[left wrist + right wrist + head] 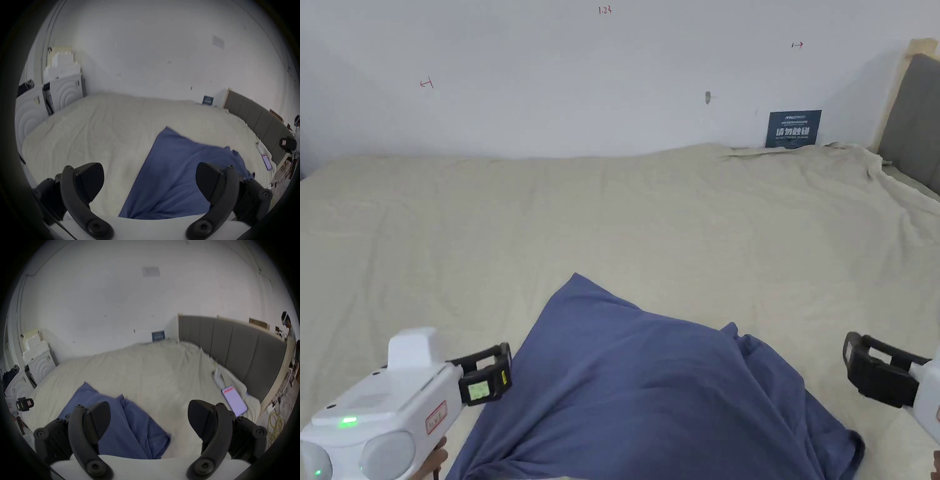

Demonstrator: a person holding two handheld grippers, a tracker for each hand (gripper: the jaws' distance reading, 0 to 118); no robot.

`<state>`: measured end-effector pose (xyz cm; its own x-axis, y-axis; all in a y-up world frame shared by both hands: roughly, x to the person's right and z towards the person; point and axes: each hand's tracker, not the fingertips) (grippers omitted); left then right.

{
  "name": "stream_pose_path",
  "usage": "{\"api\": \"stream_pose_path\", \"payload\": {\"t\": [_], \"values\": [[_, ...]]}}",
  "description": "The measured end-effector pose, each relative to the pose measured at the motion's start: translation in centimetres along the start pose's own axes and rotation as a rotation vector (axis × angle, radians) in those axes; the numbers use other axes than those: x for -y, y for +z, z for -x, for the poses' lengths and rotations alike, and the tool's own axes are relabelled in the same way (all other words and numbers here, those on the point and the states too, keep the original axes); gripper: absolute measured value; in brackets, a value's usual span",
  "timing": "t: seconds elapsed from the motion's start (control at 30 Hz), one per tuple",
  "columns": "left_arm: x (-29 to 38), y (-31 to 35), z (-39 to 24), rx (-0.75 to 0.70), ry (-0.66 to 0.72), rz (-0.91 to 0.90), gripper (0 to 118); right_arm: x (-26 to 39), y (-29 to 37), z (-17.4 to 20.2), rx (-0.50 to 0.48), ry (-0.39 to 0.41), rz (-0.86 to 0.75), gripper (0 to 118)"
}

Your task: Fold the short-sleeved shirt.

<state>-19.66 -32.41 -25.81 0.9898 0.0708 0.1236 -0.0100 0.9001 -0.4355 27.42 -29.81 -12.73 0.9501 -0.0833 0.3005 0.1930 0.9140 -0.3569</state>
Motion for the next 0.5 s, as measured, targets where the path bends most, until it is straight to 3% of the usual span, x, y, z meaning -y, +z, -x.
{"api": "stream_pose_path", "payload": {"t": [0.1, 0.2, 0.23, 0.3, 0.33, 0.37, 0.4, 0.5], "values": [[-0.5, 0.2, -1.0, 0.011, -0.02, -0.066, 110, -0.4, 1.3, 0.7, 0.032, 0.04, -0.082, 98], [-0.3, 0.7, -2.0, 0.022, -0.047, -0.122, 87, -0.3, 2.1, 1.2, 0.049, 0.06, -0.11, 95], [-0.2, 0.8, -2.3, 0.026, -0.044, -0.124, 87, -0.1, 2.3, 1.4, 0.047, 0.064, -0.117, 95], [0.0, 0.8, -2.6, 0.05, -0.036, -0.124, 49, 0.2, 2.5, 1.4, 0.052, 0.064, -0.132, 73], [0.1, 0.7, -2.7, 0.083, -0.026, -0.115, 24, 0.3, 2.6, 1.5, 0.055, 0.068, -0.138, 43], [0.3, 0.6, -2.8, 0.093, -0.011, -0.105, 11, 0.5, 2.4, 1.4, 0.053, 0.073, -0.141, 16], [0.4, 0.7, -2.9, 0.096, -0.011, -0.101, 1, 0.7, 2.4, 1.1, 0.047, 0.073, -0.154, 0], [0.9, 0.4, -3.5, 0.091, -0.053, -0.074, 0, 0.7, 2.4, 1.1, 0.028, 0.074, -0.146, 0]]}}
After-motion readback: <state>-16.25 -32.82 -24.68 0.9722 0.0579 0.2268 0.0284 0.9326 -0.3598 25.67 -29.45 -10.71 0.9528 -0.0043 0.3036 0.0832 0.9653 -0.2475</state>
